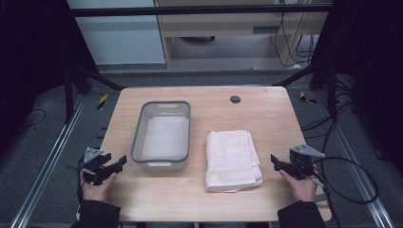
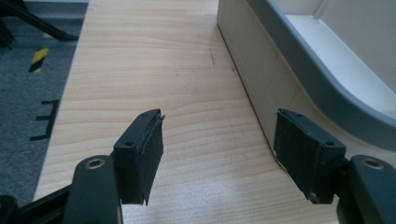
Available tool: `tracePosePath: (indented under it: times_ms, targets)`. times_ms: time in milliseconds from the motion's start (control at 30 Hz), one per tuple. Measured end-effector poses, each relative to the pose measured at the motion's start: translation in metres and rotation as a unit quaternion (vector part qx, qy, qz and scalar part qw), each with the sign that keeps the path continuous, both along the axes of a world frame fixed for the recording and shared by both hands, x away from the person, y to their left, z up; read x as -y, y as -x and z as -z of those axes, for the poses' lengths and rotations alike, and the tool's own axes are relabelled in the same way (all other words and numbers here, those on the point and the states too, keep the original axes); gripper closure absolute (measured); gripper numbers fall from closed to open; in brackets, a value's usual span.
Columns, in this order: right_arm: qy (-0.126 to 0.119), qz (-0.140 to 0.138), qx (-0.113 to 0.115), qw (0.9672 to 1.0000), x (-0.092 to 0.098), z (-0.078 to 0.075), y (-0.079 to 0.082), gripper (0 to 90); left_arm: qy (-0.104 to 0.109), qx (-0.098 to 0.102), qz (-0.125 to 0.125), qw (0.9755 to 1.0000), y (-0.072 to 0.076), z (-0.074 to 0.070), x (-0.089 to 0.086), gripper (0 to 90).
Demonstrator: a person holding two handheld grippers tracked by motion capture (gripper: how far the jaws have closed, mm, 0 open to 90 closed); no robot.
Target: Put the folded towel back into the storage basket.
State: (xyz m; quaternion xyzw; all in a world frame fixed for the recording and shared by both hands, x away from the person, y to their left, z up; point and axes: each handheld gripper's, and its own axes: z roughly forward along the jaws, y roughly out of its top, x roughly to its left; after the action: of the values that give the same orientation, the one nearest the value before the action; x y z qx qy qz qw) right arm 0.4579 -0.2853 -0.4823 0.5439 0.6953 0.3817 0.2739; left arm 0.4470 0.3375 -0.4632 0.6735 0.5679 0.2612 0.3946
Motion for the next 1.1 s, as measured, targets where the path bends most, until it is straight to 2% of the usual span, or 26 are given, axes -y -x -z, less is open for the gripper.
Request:
tracePosePath:
  times_ms: [267, 367, 533, 667, 833, 1100]
  targets:
    - [-0.001, 0.0, 0.014, 0.9999, 0.0, -0.006, 0.004, 20.1, 0.004, 0.017, 0.002, 0.9999, 0.006, -0.01, 0.004, 28.6]
    - [-0.001, -0.003, 0.01, 1.0, -0.001, -0.006, 0.005, 20.5, 0.01, 0.021, 0.002, 0.9997, 0.007, -0.013, 0.004, 27.7]
    - [-0.002, -0.003, 0.015, 0.9999, -0.001, -0.009, 0.005, 22.3, 0.027, 0.026, 0.005, 0.9993, 0.011, -0.019, 0.004, 27.6]
    - [-0.009, -0.003, 0.018, 0.9998, -0.002, -0.011, 0.006, 23.2, 0.027, 0.036, 0.011, 0.9989, 0.012, -0.024, 0.008, 27.6]
    - [-0.006, -0.01, 0.022, 0.9997, -0.003, -0.014, 0.006, 24.0, 0.034, 0.046, 0.016, 0.9982, 0.014, -0.029, 0.011, 27.3]
    - [-0.016, -0.02, 0.022, 0.9995, -0.007, -0.021, 0.006, 26.5, 0.032, 0.048, 0.027, 0.9979, 0.014, -0.034, 0.017, 27.4]
